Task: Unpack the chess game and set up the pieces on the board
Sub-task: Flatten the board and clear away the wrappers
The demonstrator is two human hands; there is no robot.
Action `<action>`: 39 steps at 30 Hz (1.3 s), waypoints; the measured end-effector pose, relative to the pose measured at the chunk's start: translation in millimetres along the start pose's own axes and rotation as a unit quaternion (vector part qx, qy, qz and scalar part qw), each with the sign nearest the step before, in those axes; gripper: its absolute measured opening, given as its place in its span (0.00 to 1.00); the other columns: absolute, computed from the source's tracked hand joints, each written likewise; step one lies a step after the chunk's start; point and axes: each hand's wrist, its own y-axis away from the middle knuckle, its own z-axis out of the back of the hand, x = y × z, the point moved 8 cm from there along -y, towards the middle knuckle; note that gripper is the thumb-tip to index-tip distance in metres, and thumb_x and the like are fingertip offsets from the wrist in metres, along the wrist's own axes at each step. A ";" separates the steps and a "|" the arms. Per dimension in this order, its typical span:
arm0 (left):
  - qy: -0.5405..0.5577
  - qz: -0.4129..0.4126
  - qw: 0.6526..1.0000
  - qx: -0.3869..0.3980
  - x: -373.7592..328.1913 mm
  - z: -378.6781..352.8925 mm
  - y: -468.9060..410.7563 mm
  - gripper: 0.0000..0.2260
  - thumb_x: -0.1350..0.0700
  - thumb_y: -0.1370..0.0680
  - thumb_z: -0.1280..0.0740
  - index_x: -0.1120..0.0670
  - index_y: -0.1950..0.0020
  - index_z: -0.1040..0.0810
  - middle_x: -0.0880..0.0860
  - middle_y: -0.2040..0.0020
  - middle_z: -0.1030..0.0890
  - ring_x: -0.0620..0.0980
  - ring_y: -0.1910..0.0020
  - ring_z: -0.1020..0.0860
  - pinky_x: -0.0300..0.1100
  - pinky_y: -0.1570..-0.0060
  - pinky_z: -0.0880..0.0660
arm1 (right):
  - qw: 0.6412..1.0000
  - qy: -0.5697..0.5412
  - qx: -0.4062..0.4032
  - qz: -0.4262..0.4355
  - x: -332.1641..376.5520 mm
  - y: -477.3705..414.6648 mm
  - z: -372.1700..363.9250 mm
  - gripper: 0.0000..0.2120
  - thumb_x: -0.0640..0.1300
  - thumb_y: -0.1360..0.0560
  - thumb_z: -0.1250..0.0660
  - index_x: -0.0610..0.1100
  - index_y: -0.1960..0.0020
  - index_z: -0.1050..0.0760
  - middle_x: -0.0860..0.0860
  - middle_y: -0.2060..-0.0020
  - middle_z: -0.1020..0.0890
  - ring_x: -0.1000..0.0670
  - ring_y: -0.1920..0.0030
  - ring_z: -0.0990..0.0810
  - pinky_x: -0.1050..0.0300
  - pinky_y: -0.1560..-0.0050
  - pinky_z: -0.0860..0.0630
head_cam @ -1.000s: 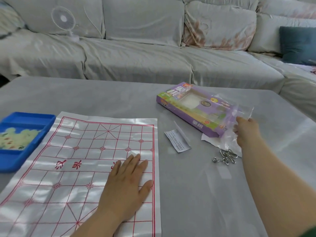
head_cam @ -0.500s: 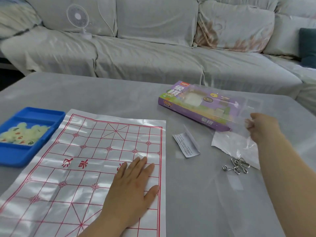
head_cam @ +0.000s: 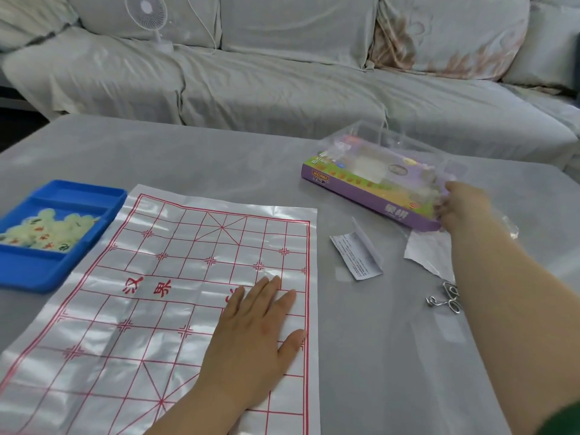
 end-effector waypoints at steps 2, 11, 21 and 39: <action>0.001 0.002 1.000 -0.007 0.2 -0.2 -0.5 0.26 0.41 0.22 0.61 0.47 0.41 0.27 0.50 0.41 0.21 0.49 0.42 0.23 0.45 0.40 0.39 | 0.997 0.080 -0.004 -0.004 -5.0 -0.2 -6.1 0.06 0.37 0.24 0.44 0.42 0.57 0.31 0.46 0.75 0.33 0.54 0.85 0.34 0.60 0.75 0.40; 0.006 0.018 0.999 -0.033 0.1 7.7 3.0 0.22 0.42 0.30 0.47 0.53 0.51 0.20 0.51 0.47 0.18 0.51 0.47 0.20 0.50 0.41 0.32 | 0.959 0.230 -0.114 0.119 14.2 12.0 13.6 0.27 0.44 0.28 0.42 0.42 0.29 0.41 0.42 0.32 0.35 0.40 0.33 0.37 0.49 0.34 0.35; 0.022 0.101 0.995 0.016 6.9 19.0 12.3 0.26 0.40 0.22 0.53 0.49 0.27 0.50 0.48 0.25 0.52 0.52 0.26 0.54 0.49 0.29 0.59 | 0.725 0.539 0.166 0.396 -57.0 158.4 -55.3 0.17 0.43 0.23 0.40 0.45 0.34 0.30 0.50 0.30 0.34 0.46 0.32 0.37 0.56 0.34 0.44; 0.226 0.356 0.883 -0.207 209.4 99.2 92.2 0.11 0.53 0.21 0.43 0.54 0.46 0.23 0.53 0.46 0.22 0.49 0.51 0.27 0.43 0.53 0.29 | 0.694 0.568 0.181 0.404 -84.5 240.8 -90.5 0.17 0.52 0.22 0.45 0.58 0.33 0.35 0.56 0.26 0.44 0.51 0.25 0.53 0.54 0.30 0.70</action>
